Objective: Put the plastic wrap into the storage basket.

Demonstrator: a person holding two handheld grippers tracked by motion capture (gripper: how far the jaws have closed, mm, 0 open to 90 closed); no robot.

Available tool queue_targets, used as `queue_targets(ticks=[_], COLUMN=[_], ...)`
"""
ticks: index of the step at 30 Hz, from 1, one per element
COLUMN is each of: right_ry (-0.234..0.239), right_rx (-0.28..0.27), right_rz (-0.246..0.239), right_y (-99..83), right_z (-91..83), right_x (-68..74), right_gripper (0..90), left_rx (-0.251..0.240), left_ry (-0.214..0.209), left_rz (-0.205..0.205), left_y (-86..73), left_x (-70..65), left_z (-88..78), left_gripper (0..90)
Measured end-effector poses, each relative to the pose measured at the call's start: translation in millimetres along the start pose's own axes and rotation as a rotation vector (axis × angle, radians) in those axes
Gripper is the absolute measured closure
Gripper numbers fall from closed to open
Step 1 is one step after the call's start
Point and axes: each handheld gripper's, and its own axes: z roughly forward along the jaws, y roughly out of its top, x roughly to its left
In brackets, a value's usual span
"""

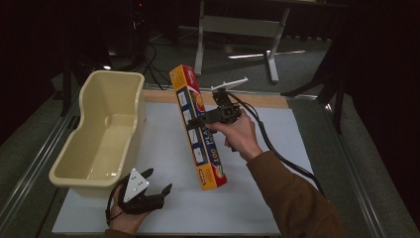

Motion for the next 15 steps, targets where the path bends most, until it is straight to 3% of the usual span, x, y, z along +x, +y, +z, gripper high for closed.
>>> queue_targets(ticks=[3,6,8,9,15], right_ry=[0.028,0.023,0.049,0.086,0.12], right_rx=[-0.012,-0.024,-0.031,-0.041,-0.068], right_rz=[0.031,0.033,0.056,0.087,0.159], right_y=[8.5,16.7,20.2,22.7,29.1], right_z=[2.3,5.4,7.1,9.0,15.7], right_x=[-2.1,-0.9,-1.1,-3.2,-8.9], right_gripper=[41.5,41.5,41.5,41.5,41.5], left_rx=[-0.003,-0.006,-0.006,-0.005,-0.007], left_ry=[0.001,0.001,0.0,0.0,-0.003], left_rz=[-0.005,-0.007,-0.007,-0.006,-0.006], left_y=[-0.1,-0.1,-0.2,-0.1,0.0], left_x=[0.8,1.7,1.7,1.6,1.2], left_z=[-0.5,-0.9,-0.6,-0.5,-0.3], left_gripper=[22.2,22.2,22.2,22.1,21.9])
